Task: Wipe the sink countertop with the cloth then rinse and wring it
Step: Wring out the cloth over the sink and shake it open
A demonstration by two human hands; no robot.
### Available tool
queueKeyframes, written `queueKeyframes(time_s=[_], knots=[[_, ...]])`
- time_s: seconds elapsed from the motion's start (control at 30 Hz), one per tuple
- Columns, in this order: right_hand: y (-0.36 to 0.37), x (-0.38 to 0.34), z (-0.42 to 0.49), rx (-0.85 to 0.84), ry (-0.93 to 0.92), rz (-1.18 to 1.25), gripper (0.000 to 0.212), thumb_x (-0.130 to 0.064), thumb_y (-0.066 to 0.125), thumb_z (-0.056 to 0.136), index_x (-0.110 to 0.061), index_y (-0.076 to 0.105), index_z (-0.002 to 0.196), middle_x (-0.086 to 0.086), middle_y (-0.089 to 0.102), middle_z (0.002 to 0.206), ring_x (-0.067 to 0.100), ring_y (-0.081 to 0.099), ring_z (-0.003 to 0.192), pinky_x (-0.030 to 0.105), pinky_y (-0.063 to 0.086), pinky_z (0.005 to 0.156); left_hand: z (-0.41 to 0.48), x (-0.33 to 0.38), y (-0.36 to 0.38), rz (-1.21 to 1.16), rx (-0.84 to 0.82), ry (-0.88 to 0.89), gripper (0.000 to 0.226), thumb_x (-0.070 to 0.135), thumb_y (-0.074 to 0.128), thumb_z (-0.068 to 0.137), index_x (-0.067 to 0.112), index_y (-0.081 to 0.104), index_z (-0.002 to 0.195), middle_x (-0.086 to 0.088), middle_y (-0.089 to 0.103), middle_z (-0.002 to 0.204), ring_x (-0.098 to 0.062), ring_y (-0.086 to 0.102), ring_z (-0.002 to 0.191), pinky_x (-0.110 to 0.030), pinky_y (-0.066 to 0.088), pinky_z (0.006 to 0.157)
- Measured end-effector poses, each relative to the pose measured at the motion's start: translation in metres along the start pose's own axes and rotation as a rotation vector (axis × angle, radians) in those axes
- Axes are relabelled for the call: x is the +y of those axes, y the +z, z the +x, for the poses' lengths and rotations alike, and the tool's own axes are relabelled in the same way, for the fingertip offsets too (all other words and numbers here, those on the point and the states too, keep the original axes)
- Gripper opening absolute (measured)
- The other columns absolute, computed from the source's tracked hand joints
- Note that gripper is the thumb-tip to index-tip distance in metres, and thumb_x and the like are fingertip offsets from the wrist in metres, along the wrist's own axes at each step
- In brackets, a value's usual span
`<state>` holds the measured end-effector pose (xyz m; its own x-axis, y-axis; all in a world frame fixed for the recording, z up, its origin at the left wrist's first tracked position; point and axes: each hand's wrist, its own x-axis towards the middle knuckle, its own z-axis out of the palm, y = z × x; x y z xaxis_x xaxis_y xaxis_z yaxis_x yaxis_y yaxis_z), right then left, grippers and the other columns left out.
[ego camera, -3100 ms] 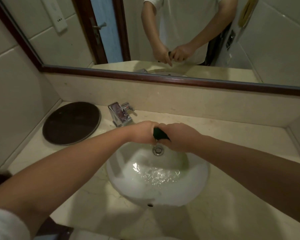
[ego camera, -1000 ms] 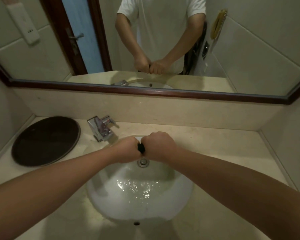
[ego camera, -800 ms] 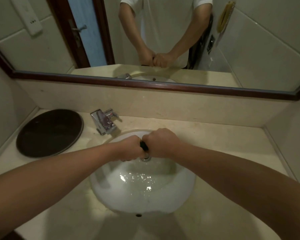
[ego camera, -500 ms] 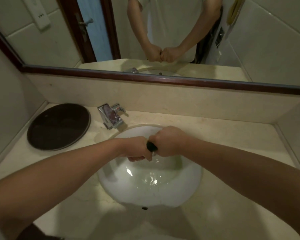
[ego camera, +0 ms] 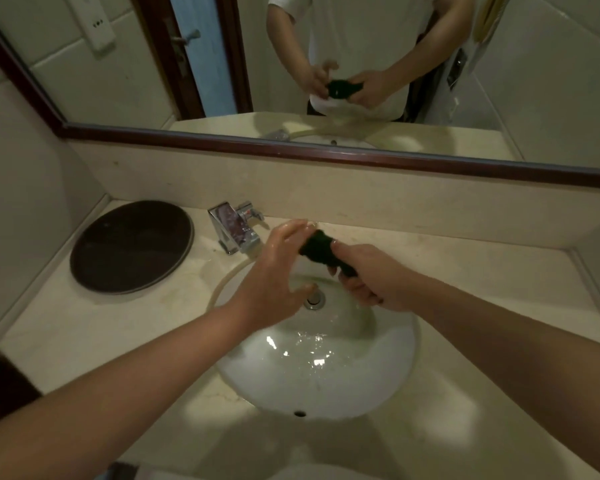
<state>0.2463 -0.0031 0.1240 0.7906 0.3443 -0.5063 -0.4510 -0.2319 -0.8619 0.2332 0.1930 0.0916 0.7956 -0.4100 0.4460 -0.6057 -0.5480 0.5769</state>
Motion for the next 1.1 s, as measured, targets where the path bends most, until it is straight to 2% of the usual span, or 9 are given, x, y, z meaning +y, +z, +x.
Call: queueKeyframes(time_s=[0.1,0.2,0.4,0.53,0.63,0.8,0.9,1.0,1.1], knots=[[0.005,-0.015,-0.017,-0.285,0.19,0.342,0.049,-0.064,0.037,0.092,-0.02,0.048,0.074,-0.009,0.026,0.046,0.005,0.021,0.034,0.015,0.011,0.037,0.008,0.008,0.002,0.353,0.188,0.402,0.059,0.014,0.071,0.081,0.012,0.042,0.132,-0.014,0.035,0.138,-0.034,0.036,0.133,-0.049,0.035,0.111],[0.016,-0.028,-0.03,-0.534,0.247,0.431,0.057,-0.07,0.031,0.089,-0.02,0.049,0.069,-0.011,0.029,0.04,0.003,0.019,0.03,0.011,0.009,0.036,0.031,0.017,-0.012,0.443,0.326,0.525,0.04,0.026,0.059,0.087,0.013,0.049,0.124,-0.009,0.046,0.125,-0.032,0.045,0.124,-0.062,0.03,0.108],[0.022,-0.054,-0.045,-0.695,0.184,0.543,0.05,-0.065,0.044,0.08,-0.019,0.04,0.06,-0.009,0.019,0.045,0.007,0.014,0.033,0.008,0.013,0.037,0.07,0.039,-0.037,0.333,0.327,0.596,0.02,0.007,0.066,0.087,0.009,0.051,0.099,-0.017,0.065,0.12,-0.028,0.063,0.083,-0.034,0.052,0.067],[0.014,-0.062,-0.046,-0.512,0.203,0.437,0.055,-0.061,0.03,0.091,-0.02,0.038,0.055,-0.009,0.024,0.04,0.007,0.014,0.032,0.009,0.012,0.037,0.07,0.044,-0.04,0.37,0.129,0.358,0.032,0.011,0.067,0.082,0.01,0.051,0.109,-0.015,0.069,0.103,-0.031,0.067,0.082,-0.036,0.054,0.064],[0.013,-0.06,-0.042,-0.292,0.226,0.29,0.049,-0.052,0.026,0.092,-0.021,0.037,0.056,-0.009,0.025,0.042,0.007,0.018,0.031,0.009,0.013,0.036,0.07,0.05,-0.043,0.491,-0.055,0.171,0.014,0.012,0.062,0.084,0.005,0.058,0.095,-0.01,0.06,0.077,-0.034,0.061,0.062,-0.038,0.05,0.054],[0.024,-0.051,-0.027,0.139,0.093,-0.344,0.042,-0.041,0.028,0.095,-0.017,0.047,0.067,-0.003,0.037,0.05,0.014,0.029,0.039,0.019,0.022,0.043,0.074,0.051,-0.04,0.682,-0.358,-0.03,0.007,0.02,0.054,0.085,0.017,0.048,0.083,0.003,0.041,0.062,-0.026,0.045,0.057,-0.033,0.036,0.053],[0.027,-0.042,-0.017,0.316,-0.177,-0.811,0.017,-0.017,0.032,0.102,-0.008,0.044,0.095,0.009,0.044,0.073,0.021,0.039,0.056,0.033,0.028,0.052,0.072,0.04,-0.031,0.561,-0.494,-0.194,0.012,0.02,0.052,0.083,0.018,0.05,0.071,0.002,0.046,0.058,-0.025,0.05,0.054,-0.031,0.039,0.05],[0.026,-0.045,-0.009,0.345,-0.319,-0.832,0.029,-0.024,0.028,0.104,-0.01,0.042,0.082,0.008,0.049,0.072,0.029,0.051,0.068,0.035,0.038,0.058,0.068,0.033,-0.022,0.403,-0.529,-0.295,0.028,0.015,0.052,0.085,0.016,0.041,0.059,-0.001,0.044,0.052,-0.022,0.046,0.051,-0.029,0.03,0.046],[0.019,-0.042,0.001,0.403,-0.453,-0.943,0.05,-0.033,0.027,0.103,-0.015,0.042,0.059,0.003,0.044,0.055,0.019,0.045,0.051,0.032,0.029,0.05,0.059,0.034,-0.014,-0.046,-0.415,-0.517,0.029,0.006,0.06,0.082,0.008,0.046,0.056,-0.001,0.042,0.047,-0.008,0.037,0.037,-0.023,0.028,0.039]])
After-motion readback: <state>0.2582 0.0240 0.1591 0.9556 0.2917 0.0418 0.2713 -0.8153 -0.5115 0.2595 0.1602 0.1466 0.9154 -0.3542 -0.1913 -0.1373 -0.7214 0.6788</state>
